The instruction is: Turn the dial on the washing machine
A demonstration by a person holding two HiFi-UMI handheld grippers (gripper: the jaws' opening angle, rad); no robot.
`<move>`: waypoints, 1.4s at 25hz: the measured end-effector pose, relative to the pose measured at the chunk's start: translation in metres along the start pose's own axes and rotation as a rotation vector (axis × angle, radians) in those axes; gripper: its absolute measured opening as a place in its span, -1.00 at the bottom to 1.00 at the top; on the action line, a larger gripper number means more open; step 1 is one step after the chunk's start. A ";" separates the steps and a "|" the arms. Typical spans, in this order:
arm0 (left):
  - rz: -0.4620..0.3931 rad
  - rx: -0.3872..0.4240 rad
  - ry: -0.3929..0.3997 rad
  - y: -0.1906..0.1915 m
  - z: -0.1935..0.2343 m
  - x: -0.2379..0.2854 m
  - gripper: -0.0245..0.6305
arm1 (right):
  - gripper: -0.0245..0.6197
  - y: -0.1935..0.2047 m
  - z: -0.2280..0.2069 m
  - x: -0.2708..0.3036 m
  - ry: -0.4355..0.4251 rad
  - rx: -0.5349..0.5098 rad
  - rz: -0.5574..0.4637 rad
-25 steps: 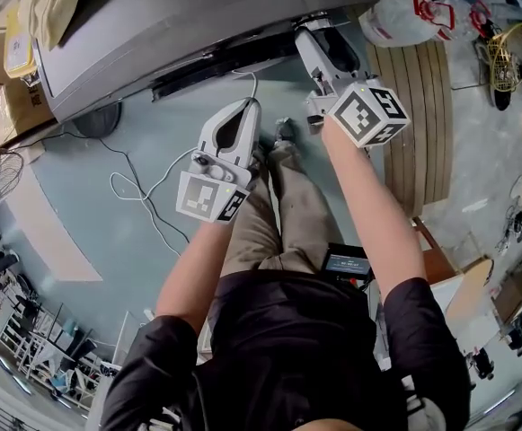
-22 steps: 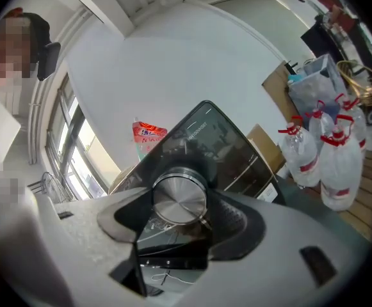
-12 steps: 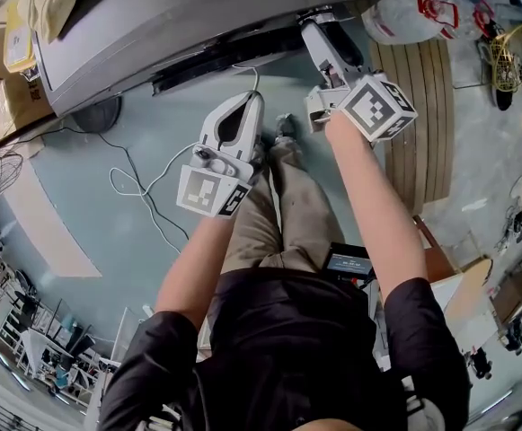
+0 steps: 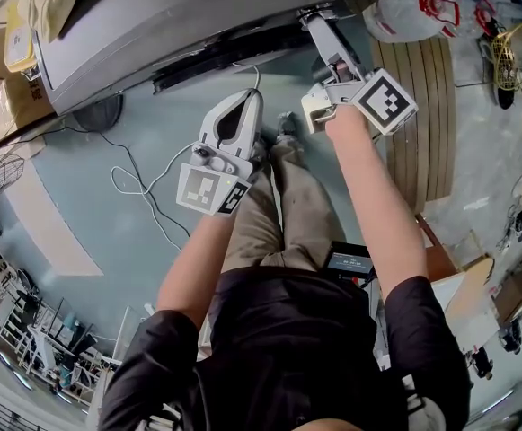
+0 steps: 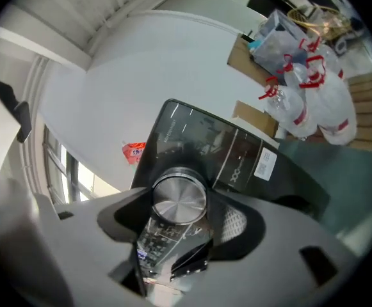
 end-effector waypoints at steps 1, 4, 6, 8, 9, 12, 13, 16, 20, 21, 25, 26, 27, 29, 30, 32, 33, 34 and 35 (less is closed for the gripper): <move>0.001 0.000 -0.001 0.000 0.001 0.000 -0.94 | -0.08 0.000 -0.001 0.000 -0.005 0.024 -0.002; 0.000 -0.003 -0.003 0.001 0.001 0.001 -0.94 | -0.08 0.001 -0.004 -0.001 0.012 0.061 -0.001; 0.000 -0.004 -0.003 0.002 0.001 0.001 -0.94 | -0.08 0.002 -0.005 -0.001 0.013 0.083 0.002; 0.001 -0.004 -0.002 0.003 0.000 0.001 -0.94 | -0.08 0.003 -0.006 -0.002 0.006 0.103 0.005; 0.002 -0.005 -0.001 0.003 0.000 0.001 -0.94 | -0.08 0.003 -0.007 -0.002 0.007 0.117 0.006; 0.000 -0.003 -0.001 0.003 0.000 0.003 -0.94 | -0.08 0.003 -0.010 -0.003 0.013 0.160 0.007; -0.001 -0.002 -0.002 0.002 0.001 0.004 -0.94 | -0.08 0.003 -0.010 -0.002 0.011 0.175 0.007; -0.003 -0.001 0.001 0.001 0.000 0.005 -0.94 | -0.08 0.004 -0.010 -0.001 0.006 0.216 0.005; -0.001 -0.002 0.005 0.002 -0.001 0.007 -0.94 | -0.08 0.005 -0.011 -0.002 0.005 0.253 0.005; -0.001 -0.003 0.005 0.002 -0.002 0.008 -0.94 | -0.08 0.005 -0.010 -0.003 0.003 0.263 0.005; 0.001 0.002 0.008 0.002 -0.004 0.009 -0.94 | -0.08 0.006 -0.011 -0.002 -0.001 0.332 -0.001; 0.003 0.009 0.011 0.002 -0.005 0.010 -0.94 | -0.08 0.006 -0.012 -0.003 -0.002 0.354 -0.005; 0.005 0.016 0.015 0.002 -0.006 0.011 -0.94 | -0.08 0.006 -0.012 -0.003 -0.003 0.375 -0.011; 0.006 0.021 0.017 0.002 -0.007 0.012 -0.94 | -0.08 0.005 -0.013 -0.004 -0.007 0.411 -0.022; 0.006 0.022 0.017 0.002 -0.007 0.013 -0.94 | -0.08 0.005 -0.014 -0.004 -0.010 0.428 -0.028; 0.006 0.026 0.017 0.001 -0.006 0.013 -0.94 | -0.08 0.006 -0.014 -0.004 -0.016 0.471 -0.039; 0.005 0.029 0.017 0.001 -0.005 0.013 -0.94 | -0.08 0.006 -0.014 -0.003 -0.018 0.491 -0.044; 0.004 0.030 0.016 0.001 -0.005 0.013 -0.94 | -0.08 0.007 -0.014 -0.004 -0.018 0.503 -0.046; 0.002 0.031 0.016 0.000 -0.004 0.013 -0.94 | -0.08 0.007 -0.014 -0.004 -0.017 0.509 -0.046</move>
Point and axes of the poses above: the fingertips, and each gripper's own axes: x forward along the fingers, z to its left, y out of its underside, the point moved 1 cm from there along -x, backward along the fingers, and after that the axes turned 3 degrees about -z, right-handed, at the moved point
